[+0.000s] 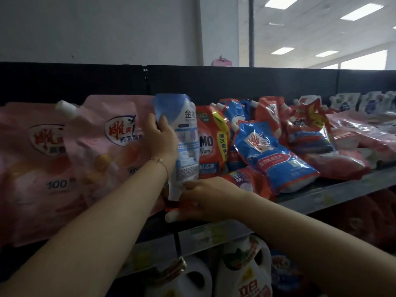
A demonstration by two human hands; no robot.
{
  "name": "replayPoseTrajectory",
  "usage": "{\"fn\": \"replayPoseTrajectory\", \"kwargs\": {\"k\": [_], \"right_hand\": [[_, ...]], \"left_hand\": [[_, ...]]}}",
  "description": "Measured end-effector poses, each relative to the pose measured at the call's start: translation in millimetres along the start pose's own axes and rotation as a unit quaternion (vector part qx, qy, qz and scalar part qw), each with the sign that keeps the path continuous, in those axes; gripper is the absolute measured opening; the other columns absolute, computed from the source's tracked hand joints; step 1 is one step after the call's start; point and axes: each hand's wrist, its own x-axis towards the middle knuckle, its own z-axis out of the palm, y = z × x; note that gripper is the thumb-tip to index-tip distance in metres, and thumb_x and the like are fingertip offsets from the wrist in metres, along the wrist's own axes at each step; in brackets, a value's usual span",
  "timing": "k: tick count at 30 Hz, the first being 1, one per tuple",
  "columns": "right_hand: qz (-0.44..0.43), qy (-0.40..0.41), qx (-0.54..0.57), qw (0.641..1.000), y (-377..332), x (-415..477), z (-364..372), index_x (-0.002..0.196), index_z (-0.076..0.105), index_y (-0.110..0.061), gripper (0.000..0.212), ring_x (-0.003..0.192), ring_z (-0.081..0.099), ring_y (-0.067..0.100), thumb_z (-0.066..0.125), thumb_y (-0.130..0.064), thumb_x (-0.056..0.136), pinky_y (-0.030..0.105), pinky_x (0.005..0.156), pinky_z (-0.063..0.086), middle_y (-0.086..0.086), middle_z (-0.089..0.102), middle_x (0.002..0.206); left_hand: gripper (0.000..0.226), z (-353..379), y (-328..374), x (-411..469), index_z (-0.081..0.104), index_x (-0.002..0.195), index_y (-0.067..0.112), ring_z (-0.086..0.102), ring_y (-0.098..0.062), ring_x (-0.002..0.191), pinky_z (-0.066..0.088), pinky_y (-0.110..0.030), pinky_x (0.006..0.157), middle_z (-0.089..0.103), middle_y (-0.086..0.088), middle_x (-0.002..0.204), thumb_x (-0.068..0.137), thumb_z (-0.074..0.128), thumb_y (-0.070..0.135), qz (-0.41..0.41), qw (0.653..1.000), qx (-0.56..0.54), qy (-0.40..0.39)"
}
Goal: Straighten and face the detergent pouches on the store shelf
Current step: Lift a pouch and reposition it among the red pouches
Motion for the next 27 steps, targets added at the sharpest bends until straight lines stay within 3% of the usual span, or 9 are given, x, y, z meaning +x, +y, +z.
{"fn": "replayPoseTrajectory", "kwargs": {"k": [4, 8, 10, 13, 16, 19, 23, 27], "right_hand": [[-0.022, -0.020, 0.002, 1.000, -2.2, -0.4, 2.3, 0.119, 0.064, -0.020, 0.047, 0.092, 0.059, 0.023, 0.044, -0.055, 0.095, 0.032, 0.064, 0.045, 0.000, 0.056, 0.112], [-0.036, -0.030, -0.037, 0.998, -10.5, 1.5, 3.0, 0.108, 0.062, -0.010, 0.038, 0.087, 0.062, 0.027, 0.038, -0.040, 0.101, 0.039, 0.067, 0.051, 0.005, 0.058, 0.107], [-0.036, -0.050, -0.077, 0.995, -16.0, 2.9, -0.4, 0.113, 0.056, -0.011, 0.022, 0.086, 0.061, 0.027, 0.045, -0.024, 0.100, 0.036, 0.059, 0.046, 0.006, 0.055, 0.107], [-0.034, -0.063, -0.094, 0.993, -17.0, 0.6, -9.5, 0.122, 0.051, -0.012, 0.028, 0.086, 0.061, 0.025, 0.050, -0.010, 0.094, 0.036, 0.056, 0.047, 0.007, 0.055, 0.106], [0.048, -0.060, -0.022, 0.997, -4.6, -5.9, -13.6, 0.114, 0.052, -0.012, 0.021, 0.092, 0.060, 0.022, 0.054, -0.015, 0.093, 0.033, 0.064, 0.046, 0.004, 0.055, 0.109], [0.110, -0.043, 0.045, 0.992, 7.0, -13.9, -12.4, 0.105, 0.050, -0.015, 0.011, 0.089, 0.055, 0.018, 0.048, -0.023, 0.098, 0.031, 0.071, 0.044, 0.000, 0.051, 0.106], [0.130, 0.003, 0.112, 0.985, 18.8, -26.1, -17.8, 0.098, 0.047, -0.016, 0.010, 0.090, 0.054, 0.019, 0.044, -0.025, 0.101, 0.039, 0.083, 0.048, -0.001, 0.049, 0.103], [0.144, 0.095, 0.165, 0.971, 22.4, -35.3, -26.4, 0.090, 0.045, -0.016, 0.014, 0.086, 0.050, 0.017, 0.042, -0.023, 0.101, 0.035, 0.080, 0.044, -0.005, 0.045, 0.094]], "left_hand": [[0.031, -10.3, -8.1, 6.2, 0.032, 0.069, 0.018, 0.031, -0.006, 0.057, 0.030, -0.014, 0.051, 0.037, 0.004, 0.065, 0.098, 0.042, 0.014, 0.025, 0.999, 0.004, 0.040], [0.023, -10.0, -10.3, 4.2, 0.036, 0.077, 0.012, 0.036, -0.011, 0.062, 0.030, -0.017, 0.054, 0.041, -0.003, 0.070, 0.099, 0.040, 0.018, 0.048, 0.998, 0.028, 0.031], [0.022, -10.8, -11.1, 5.1, 0.036, 0.080, 0.011, 0.040, -0.014, 0.066, 0.035, -0.025, 0.059, 0.044, -0.007, 0.074, 0.099, 0.039, 0.020, 0.043, 0.998, 0.026, 0.024], [0.023, -12.4, -11.7, 7.5, 0.035, 0.076, 0.015, 0.041, -0.012, 0.064, 0.036, -0.029, 0.061, 0.045, -0.002, 0.072, 0.099, 0.039, 0.021, 0.056, 0.998, 0.021, 0.015], [0.030, -14.1, -8.8, 11.4, 0.031, 0.071, 0.020, 0.036, -0.003, 0.057, 0.033, -0.017, 0.055, 0.042, 0.007, 0.067, 0.099, 0.040, 0.018, 0.071, 0.997, 0.002, 0.002], [0.033, -15.0, -6.9, 16.4, 0.029, 0.069, 0.023, 0.034, -0.001, 0.053, 0.031, -0.016, 0.053, 0.039, 0.008, 0.065, 0.099, 0.040, 0.016, 0.089, 0.996, -0.002, 0.000], [0.032, -14.7, -3.5, 25.0, 0.030, 0.069, 0.020, 0.033, -0.001, 0.052, 0.027, -0.016, 0.053, 0.036, 0.009, 0.063, 0.098, 0.040, 0.015, 0.109, 0.994, 0.005, 0.001], [0.037, -11.8, 10.0, 38.8, 0.025, 0.067, 0.025, 0.034, 0.001, 0.053, 0.027, -0.014, 0.054, 0.032, 0.011, 0.063, 0.098, 0.040, 0.012, 0.160, 0.987, 0.022, 0.004]]}}
